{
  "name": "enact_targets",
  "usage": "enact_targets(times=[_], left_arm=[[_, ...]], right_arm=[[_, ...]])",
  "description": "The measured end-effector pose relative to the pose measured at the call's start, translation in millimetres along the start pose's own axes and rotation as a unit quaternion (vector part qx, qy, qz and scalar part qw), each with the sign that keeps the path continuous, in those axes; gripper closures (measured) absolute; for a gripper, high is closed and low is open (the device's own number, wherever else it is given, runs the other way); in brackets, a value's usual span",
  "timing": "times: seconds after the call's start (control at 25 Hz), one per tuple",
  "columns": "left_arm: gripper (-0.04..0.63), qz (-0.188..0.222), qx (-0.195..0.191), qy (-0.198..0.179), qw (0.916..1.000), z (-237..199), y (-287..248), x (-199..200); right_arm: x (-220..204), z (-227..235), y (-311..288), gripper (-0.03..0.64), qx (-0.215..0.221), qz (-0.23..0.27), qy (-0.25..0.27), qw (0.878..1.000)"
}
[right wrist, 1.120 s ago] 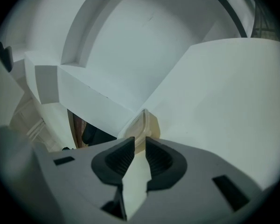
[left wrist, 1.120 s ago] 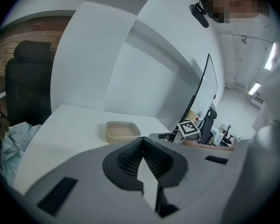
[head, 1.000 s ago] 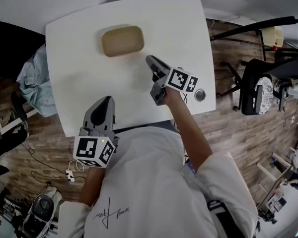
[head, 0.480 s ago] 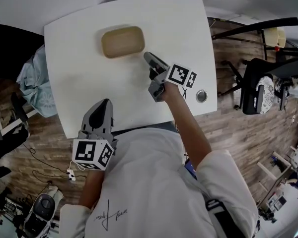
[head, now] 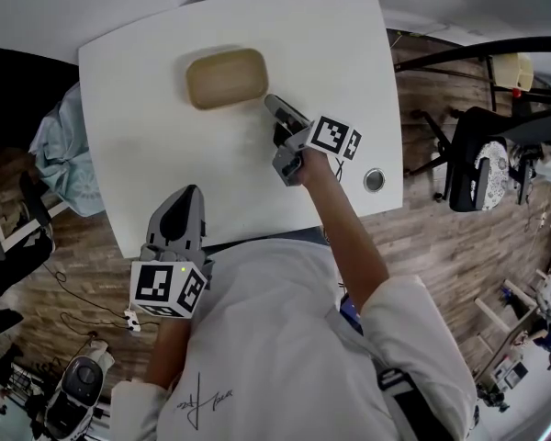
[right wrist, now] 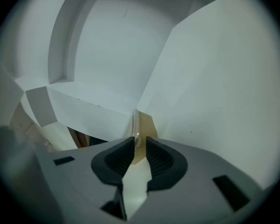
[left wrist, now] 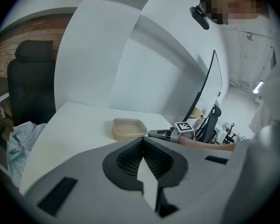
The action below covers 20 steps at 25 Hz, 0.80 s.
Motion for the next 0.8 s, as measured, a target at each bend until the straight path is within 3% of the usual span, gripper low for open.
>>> enact_targets(times=[0.8], left_arm=[[0.588, -0.005, 0.002, 0.002, 1.0000, -5.0, -6.6, 3.5]], right_arm=[[-2.3, -2.7, -5.7, 0.601, 0.064, -0.004, -0.041, 0.997]])
Point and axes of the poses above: the fingertips, and each gripper's own axes: y backward along the fingers, z to its right, x out of its top, the point moved 5 cm from there along y, backward along the fingers, and after that the axes turned 5 degrees about x, right-handed, at the moved point
